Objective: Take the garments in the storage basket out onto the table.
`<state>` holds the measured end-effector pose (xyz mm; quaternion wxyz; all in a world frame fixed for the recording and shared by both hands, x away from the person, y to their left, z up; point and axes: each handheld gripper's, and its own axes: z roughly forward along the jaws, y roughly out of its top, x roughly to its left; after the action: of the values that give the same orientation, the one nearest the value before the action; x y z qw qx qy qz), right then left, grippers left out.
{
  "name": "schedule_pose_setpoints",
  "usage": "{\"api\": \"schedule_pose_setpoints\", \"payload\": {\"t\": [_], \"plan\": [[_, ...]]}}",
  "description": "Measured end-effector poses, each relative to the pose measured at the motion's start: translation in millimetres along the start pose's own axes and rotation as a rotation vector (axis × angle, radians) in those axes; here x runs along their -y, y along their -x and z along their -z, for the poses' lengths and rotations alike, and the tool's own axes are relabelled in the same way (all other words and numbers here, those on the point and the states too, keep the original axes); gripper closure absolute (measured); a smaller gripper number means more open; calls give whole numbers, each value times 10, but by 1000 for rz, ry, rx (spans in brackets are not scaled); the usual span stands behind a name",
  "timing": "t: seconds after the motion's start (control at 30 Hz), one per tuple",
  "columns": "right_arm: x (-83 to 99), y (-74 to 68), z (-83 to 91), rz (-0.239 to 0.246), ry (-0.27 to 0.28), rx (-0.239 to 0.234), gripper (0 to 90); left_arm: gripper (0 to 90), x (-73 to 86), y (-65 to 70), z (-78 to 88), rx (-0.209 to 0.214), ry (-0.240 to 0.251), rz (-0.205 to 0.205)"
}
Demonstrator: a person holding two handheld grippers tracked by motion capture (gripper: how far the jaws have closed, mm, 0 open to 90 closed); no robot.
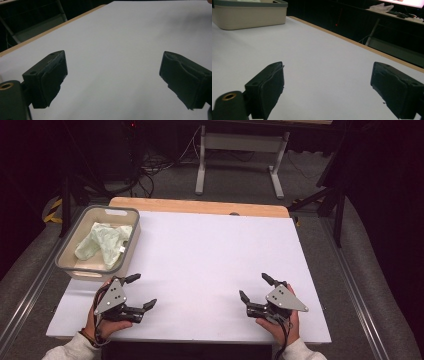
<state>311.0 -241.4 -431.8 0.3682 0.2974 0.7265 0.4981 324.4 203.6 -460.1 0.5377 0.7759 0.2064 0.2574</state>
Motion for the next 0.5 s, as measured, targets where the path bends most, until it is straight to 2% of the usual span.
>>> {"api": "schedule_pose_setpoints", "payload": {"t": [0.1, 0.17, 0.3, 0.47, 0.5], "plan": [[8, 5, -10, 13, -1, -5, 124, 94, 12, 5, -40, 9, -11, 3], [25, 8, -25, 18, -9, -7, 123, 95, 3, 15, -59, 10, -12, -10], [26, 9, -28, 19, -4, -9, 124, 98, 5, 14, -83, 18, -12, 3], [-2, 38, -44, 17, 17, -14, 126, 99, 54, 13, -72, 18, -42, 0], [1, 53, -75, 12, 15, -18, 124, 99, 71, 16, -64, 21, -44, 14]]}}
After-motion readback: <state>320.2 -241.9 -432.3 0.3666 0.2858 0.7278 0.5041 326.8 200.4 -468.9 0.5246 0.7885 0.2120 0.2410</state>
